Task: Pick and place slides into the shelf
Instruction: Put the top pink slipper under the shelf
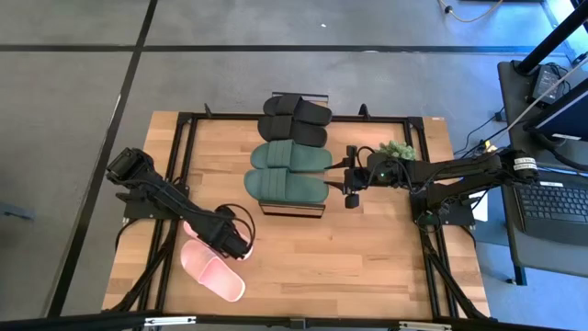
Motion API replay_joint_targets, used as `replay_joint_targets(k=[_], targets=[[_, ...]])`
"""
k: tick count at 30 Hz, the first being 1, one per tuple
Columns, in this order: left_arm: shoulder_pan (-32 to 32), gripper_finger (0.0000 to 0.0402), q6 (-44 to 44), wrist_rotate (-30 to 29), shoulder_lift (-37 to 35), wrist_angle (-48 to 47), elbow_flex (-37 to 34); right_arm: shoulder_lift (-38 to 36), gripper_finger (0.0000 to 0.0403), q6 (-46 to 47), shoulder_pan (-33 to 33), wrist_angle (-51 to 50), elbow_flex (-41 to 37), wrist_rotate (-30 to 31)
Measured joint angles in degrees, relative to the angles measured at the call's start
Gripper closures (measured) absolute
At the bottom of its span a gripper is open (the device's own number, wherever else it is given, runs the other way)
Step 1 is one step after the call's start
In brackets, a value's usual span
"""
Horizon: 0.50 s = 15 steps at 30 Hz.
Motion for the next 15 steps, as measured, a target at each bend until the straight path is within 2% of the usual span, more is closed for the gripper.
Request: replay_joint_targets(k=[7, 15], targets=[[0.0, 0.0191, -6.0, 0.8, 0.0, -5.5, 0.0, 0.0, 0.0202, 0.0, 0.0, -0.1, 0.0, 0.0], [0.0, 0.0249, -6.1, 0.3, 0.9, -4.8, -0.5, 0.0, 0.0202, 0.0, 0.0, -0.3, 0.0, 0.0]])
